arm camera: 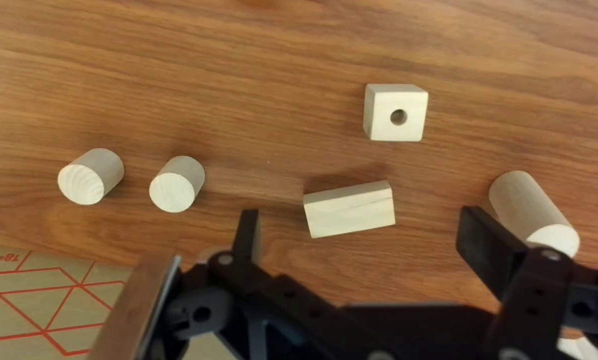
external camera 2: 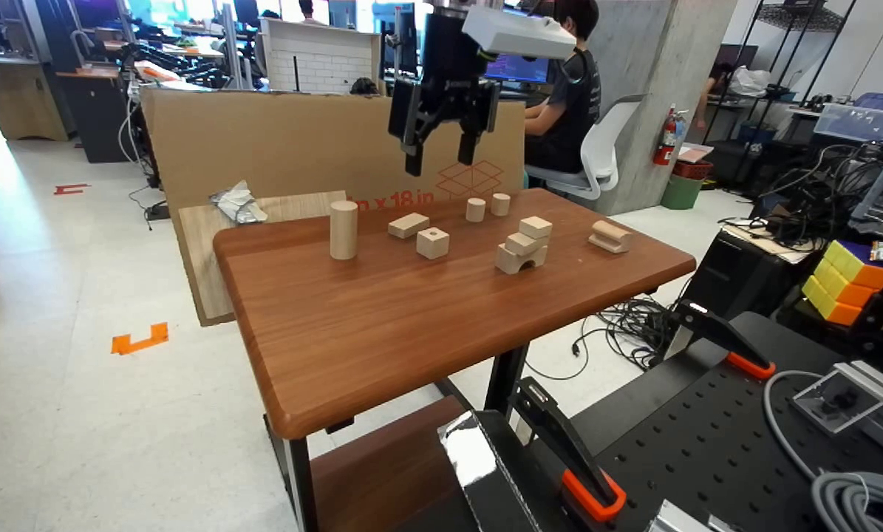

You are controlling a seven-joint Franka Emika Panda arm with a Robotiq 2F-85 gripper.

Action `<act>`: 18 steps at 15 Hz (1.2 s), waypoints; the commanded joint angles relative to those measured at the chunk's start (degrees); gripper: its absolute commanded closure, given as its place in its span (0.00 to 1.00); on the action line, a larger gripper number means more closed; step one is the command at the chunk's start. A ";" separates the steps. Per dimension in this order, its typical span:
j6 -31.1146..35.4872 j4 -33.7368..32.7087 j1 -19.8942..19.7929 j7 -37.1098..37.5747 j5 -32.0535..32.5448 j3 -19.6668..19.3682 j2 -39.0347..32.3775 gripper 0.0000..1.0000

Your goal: Pick up the wooden cuboid from the table and put it on two cylindrical wooden blocks.

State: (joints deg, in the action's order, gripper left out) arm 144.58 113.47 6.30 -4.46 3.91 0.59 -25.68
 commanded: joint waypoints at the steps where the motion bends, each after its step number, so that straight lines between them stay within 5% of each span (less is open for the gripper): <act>1: 0.71 -4.52 0.72 3.91 2.02 -0.29 -4.09 0.00; 18: -3.52 -12.53 2.17 4.48 4.90 -0.70 -13.09 0.00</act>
State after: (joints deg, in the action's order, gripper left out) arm 143.12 104.06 7.67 -0.46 7.00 0.53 -36.72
